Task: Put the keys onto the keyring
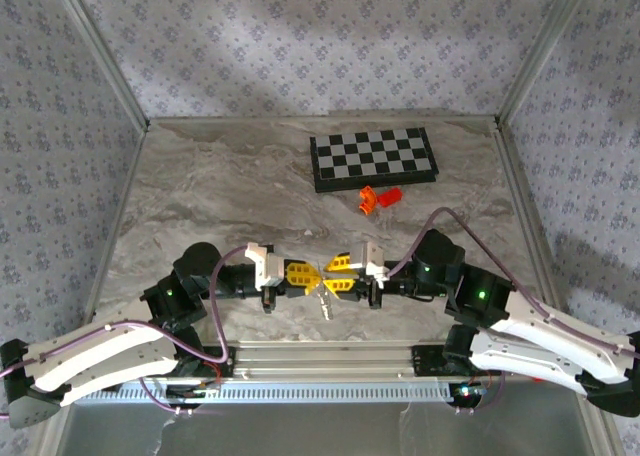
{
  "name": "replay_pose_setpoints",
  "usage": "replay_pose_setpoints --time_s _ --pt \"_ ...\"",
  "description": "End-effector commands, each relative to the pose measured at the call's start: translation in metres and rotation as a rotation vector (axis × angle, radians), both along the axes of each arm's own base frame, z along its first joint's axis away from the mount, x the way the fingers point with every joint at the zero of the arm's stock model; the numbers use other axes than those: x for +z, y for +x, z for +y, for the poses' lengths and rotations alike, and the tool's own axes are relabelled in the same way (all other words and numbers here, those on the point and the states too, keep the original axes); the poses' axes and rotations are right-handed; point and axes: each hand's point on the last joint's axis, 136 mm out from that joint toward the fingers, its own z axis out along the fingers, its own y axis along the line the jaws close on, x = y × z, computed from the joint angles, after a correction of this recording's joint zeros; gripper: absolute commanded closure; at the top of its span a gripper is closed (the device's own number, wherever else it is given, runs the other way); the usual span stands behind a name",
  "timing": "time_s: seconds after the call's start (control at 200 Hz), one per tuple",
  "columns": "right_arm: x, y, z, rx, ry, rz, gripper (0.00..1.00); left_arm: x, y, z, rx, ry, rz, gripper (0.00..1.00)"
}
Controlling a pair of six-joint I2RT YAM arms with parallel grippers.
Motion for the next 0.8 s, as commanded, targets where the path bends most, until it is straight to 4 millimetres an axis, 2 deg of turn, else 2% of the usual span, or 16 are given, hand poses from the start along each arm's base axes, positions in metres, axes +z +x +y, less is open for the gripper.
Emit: replay_pose_setpoints --time_s 0.0,0.325,0.54,0.675,0.8 --pt "0.005 0.003 0.0 -0.013 0.027 0.004 0.76 0.017 -0.008 0.003 -0.033 -0.059 -0.022 1.0" --pt "-0.004 0.002 0.003 -0.007 0.022 0.01 1.0 0.012 -0.006 0.001 -0.031 -0.041 -0.014 1.0" --pt "-0.012 0.007 0.0 -0.05 -0.036 -0.025 1.0 0.001 0.003 0.0 0.018 0.027 -0.018 1.0" --pt "-0.02 0.014 -0.007 -0.098 -0.119 -0.048 1.0 -0.015 0.013 0.003 0.084 0.118 -0.03 0.84" --pt "-0.024 0.017 -0.014 -0.128 -0.183 -0.049 1.0 -0.021 0.019 0.009 0.131 0.19 -0.046 0.77"
